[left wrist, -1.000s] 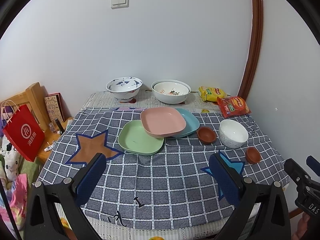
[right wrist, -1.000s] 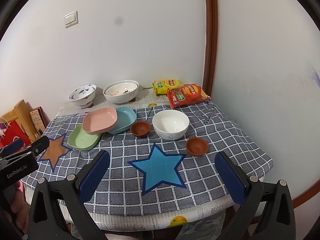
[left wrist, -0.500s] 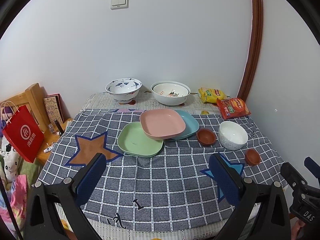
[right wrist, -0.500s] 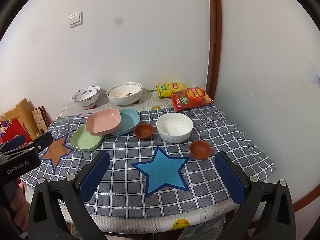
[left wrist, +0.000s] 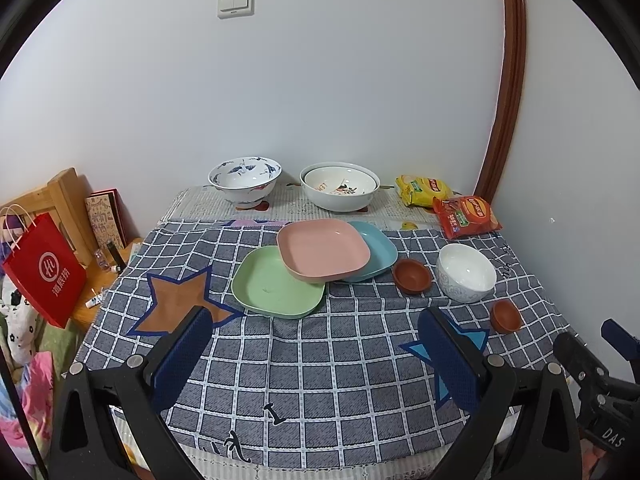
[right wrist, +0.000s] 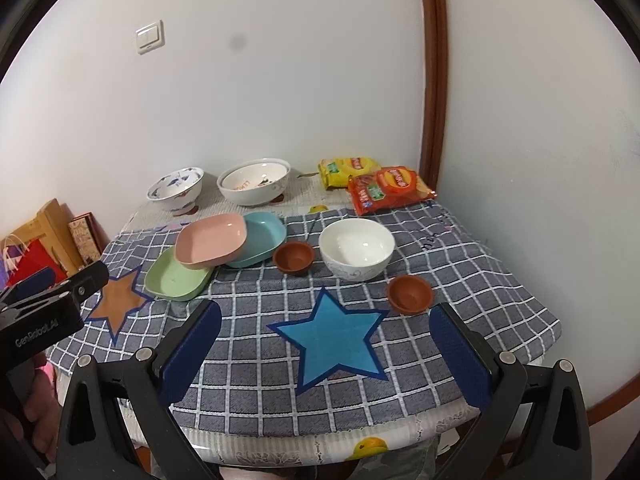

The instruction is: Organize plates and bowls

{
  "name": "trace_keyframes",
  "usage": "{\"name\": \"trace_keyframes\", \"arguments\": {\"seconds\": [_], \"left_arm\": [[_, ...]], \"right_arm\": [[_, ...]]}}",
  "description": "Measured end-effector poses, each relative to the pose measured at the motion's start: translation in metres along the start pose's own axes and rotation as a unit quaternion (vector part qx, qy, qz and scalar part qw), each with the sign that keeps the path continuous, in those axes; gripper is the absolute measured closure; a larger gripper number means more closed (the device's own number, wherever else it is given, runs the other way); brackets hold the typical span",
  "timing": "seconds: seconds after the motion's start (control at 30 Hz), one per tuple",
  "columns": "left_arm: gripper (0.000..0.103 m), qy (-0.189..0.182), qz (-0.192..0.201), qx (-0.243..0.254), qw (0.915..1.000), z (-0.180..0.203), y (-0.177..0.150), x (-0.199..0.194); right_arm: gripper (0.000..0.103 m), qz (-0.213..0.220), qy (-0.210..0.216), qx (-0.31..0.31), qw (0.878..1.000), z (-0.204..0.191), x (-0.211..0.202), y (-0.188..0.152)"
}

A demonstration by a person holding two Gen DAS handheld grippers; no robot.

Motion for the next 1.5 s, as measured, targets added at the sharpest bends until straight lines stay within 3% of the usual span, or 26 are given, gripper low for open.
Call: {"name": "trace_keyframes", "arguments": {"seconds": [0.4, 0.83, 1.13, 1.23, 1.5], "left_arm": [[0.001, -0.027, -0.014, 0.008, 0.9995, 0.013, 0.006, 0.018], [0.001, -0.017, -0.013, 0.023, 0.9995, 0.017, 0.027, 0.046], [0.001, 0.000, -0.043, 0.025, 0.9988, 0.001, 0.039, 0.109], [0.008, 0.002, -0.057, 0.021, 0.9982, -0.008, 0.043, 0.134], [0.012, 0.015, -0.084, 0.029, 0.9959, -0.023, 0.051, 0.199]], "right_arm": [[0.003, 0.003, -0.005, -0.007, 1.000, 0.000, 0.009, 0.010], [0.006, 0.010, 0.001, -0.007, 1.000, 0.007, 0.027, 0.034], [0.013, -0.009, 0.007, -0.020, 1.000, -0.004, 0.085, 0.050], [0.018, -0.023, 0.002, -0.018, 1.000, -0.007, 0.112, 0.051], [0.023, -0.070, 0.030, 0.006, 0.997, -0.020, 0.181, 0.052]]}}
Point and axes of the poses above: each gripper's, at about its wrist camera, not at the fingertips, and x roughly the way its jaws point, z to its right, y to its top, the point moved 6 cm from there along x, roughly the way its jaws point, and after that the axes turned 11 degrees about y, right-handed, at the moved point
